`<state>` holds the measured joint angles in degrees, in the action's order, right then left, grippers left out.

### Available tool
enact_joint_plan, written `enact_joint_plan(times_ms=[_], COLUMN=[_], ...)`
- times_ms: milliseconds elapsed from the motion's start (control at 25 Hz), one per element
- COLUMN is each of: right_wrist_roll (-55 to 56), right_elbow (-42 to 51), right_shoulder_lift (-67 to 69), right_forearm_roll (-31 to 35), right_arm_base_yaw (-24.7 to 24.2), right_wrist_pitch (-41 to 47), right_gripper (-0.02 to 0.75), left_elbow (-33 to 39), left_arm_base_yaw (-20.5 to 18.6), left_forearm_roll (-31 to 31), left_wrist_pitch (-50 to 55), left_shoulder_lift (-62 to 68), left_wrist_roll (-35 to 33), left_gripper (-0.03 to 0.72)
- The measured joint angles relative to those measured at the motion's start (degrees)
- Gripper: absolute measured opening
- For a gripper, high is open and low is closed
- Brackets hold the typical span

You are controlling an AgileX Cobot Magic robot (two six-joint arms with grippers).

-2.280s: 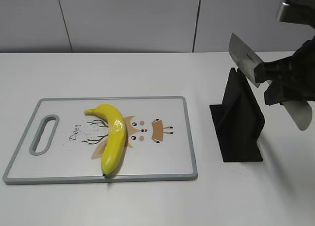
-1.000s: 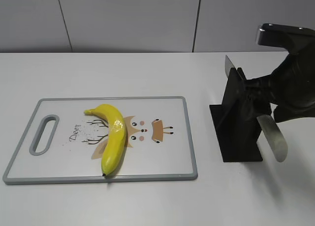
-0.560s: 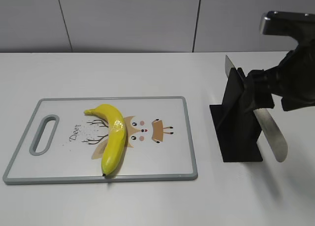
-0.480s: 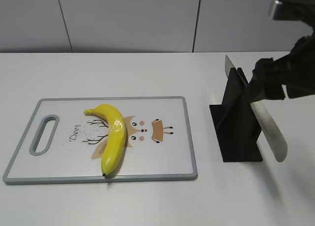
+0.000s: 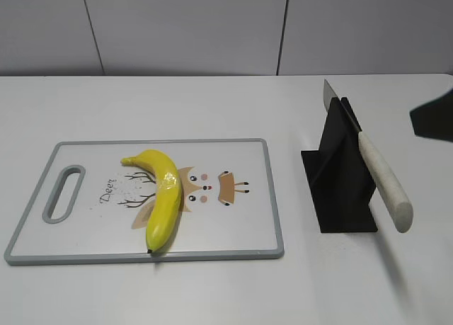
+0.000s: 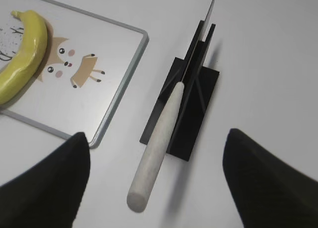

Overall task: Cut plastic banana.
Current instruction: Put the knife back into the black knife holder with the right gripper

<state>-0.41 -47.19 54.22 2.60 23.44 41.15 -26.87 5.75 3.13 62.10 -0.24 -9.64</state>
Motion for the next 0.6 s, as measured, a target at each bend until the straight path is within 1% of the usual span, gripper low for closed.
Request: enact_joint_plan(times_ms=[200, 360, 440, 600], right_wrist_roll=[-2.13, -2.65, -2.86, -3.11], right_elbow=[9.38, 16.12, 18.76, 22.04], right_shoulder_lift=[-9.32, -17.77, -21.66, -28.89], right_forearm_roll=[0.47, 0.53, 0.58, 0.74], right_arm_base_yaw=[0.0, 0.0, 0.0, 0.0], right_wrist_pitch=[0.0, 0.31, 0.95, 3.5], right_gripper=[0.621, 0.613, 0.606, 0.597], left_elbow=[0.0, 0.06, 0.06, 0.06], left_arm_base_yaw=[0.0, 0.0, 0.0, 0.0], left_forearm_roll=[-0.06, -0.06, -0.06, -0.08], left_wrist_pitch=[0.0, 0.0, 0.0, 0.0], left_shoulder_lift=[0.0, 0.0, 0.0, 0.0], left_wrist_roll=[0.0, 0.0, 0.0, 0.0], left_gripper=[0.638, 0.612, 0.596, 0.588])
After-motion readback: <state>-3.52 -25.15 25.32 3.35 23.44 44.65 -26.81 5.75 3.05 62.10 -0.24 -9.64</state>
